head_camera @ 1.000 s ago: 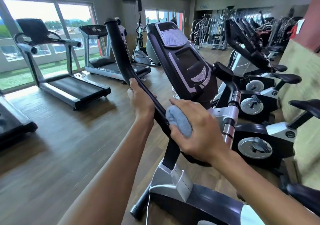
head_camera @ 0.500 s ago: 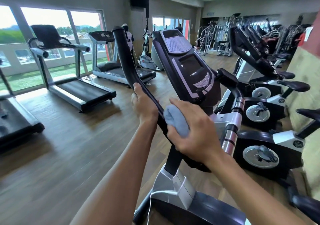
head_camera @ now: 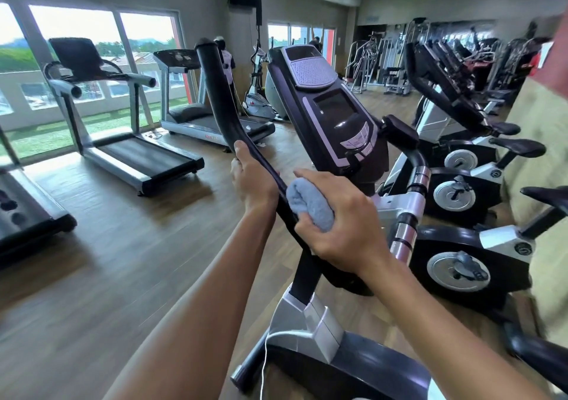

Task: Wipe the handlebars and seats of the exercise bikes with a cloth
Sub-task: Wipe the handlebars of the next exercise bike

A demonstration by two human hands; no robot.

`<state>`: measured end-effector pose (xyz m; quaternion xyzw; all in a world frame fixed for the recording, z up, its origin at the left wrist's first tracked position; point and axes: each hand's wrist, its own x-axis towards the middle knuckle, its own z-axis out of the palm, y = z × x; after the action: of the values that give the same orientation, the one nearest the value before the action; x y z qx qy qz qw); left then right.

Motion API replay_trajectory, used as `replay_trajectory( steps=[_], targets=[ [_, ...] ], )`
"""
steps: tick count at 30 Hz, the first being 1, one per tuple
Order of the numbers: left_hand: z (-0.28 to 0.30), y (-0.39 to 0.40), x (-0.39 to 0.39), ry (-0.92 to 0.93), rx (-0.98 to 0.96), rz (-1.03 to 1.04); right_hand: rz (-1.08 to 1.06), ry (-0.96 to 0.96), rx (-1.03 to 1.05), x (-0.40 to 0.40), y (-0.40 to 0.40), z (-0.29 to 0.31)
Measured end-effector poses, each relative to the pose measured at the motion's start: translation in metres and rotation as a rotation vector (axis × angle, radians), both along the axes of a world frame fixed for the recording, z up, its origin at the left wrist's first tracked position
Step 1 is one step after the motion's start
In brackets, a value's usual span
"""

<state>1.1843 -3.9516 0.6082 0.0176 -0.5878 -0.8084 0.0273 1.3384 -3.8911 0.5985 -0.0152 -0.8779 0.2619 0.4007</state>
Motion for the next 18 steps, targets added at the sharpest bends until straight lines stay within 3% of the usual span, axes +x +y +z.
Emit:
replay_trajectory(
  steps=[6,9,15,18],
  targets=[
    [0.018,-0.008,0.019,-0.024,0.017,-0.033,0.067,0.077,0.009,0.052,-0.004,-0.038],
    [0.019,-0.008,0.023,-0.017,0.042,-0.027,0.074,0.077,-0.002,0.043,0.003,-0.027],
    [0.013,-0.008,0.015,-0.020,0.086,-0.059,-0.194,-0.125,0.045,-0.026,-0.019,0.023],
    [0.011,-0.006,0.010,-0.025,0.047,-0.057,-0.146,0.024,-0.011,-0.009,-0.023,0.006]
  ],
)
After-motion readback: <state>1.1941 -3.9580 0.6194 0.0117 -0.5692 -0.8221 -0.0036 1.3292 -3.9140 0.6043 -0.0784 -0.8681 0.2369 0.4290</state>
